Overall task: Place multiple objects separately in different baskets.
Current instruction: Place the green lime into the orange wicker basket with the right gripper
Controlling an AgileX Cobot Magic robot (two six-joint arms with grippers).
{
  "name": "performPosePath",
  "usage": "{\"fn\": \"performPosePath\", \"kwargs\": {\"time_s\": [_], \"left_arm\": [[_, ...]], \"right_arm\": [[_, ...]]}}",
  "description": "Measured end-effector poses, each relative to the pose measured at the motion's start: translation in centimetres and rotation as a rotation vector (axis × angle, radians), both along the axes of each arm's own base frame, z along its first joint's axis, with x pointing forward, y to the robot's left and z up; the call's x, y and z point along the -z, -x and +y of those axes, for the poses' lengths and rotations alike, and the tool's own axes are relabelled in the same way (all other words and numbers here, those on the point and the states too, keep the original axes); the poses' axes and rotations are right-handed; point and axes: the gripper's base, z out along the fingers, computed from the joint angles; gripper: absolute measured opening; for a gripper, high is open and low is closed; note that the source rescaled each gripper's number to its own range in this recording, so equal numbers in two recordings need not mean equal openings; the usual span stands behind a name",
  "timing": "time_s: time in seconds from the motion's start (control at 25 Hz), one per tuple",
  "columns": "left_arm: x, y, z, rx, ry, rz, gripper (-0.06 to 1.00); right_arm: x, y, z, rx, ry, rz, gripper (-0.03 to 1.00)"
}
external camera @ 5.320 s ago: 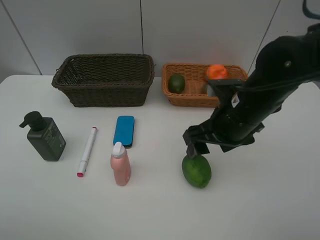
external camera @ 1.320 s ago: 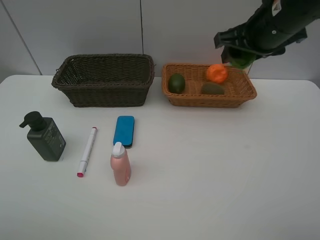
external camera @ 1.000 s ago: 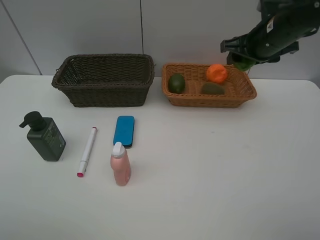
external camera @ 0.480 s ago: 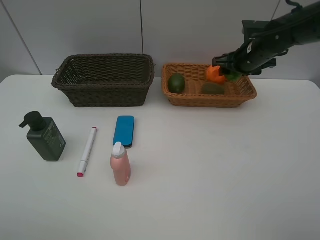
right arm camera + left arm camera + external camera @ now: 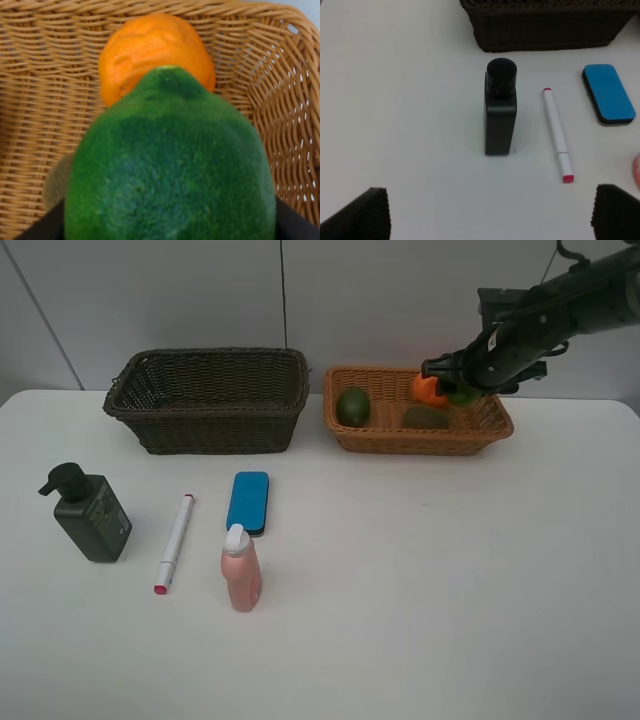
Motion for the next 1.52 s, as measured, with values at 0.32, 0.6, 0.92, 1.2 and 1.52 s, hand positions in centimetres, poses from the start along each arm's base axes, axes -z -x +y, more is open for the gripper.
{"fn": "performPosePath", "kwargs": {"time_s": [0.32,0.6,0.92,1.2,1.52], "left_arm": [[0.0,0.0,0.0,0.0,0.0,0.0,1.0],[0.0,0.0,0.0,0.0,0.0,0.0,1.0],[0.0,0.0,0.0,0.0,0.0,0.0,1.0],[0.0,0.0,0.0,0.0,0.0,0.0,1.0],[0.0,0.0,0.0,0.0,0.0,0.0,1.0]], "right_arm": [[0.2,0.2,-0.2,0.017,0.009,0.036,0.29],[0.2,0.3,-0.2,0.018,0.011,0.039,0.92],[0.2,0.3,-0.2,0.018,0.01,0.038,1.0],[0.1,0.3,-0.2,0.02,0.012,0.042,1.0],[-4.7,2.4,0.1,-0.129,0.173,0.043,1.0]]}}
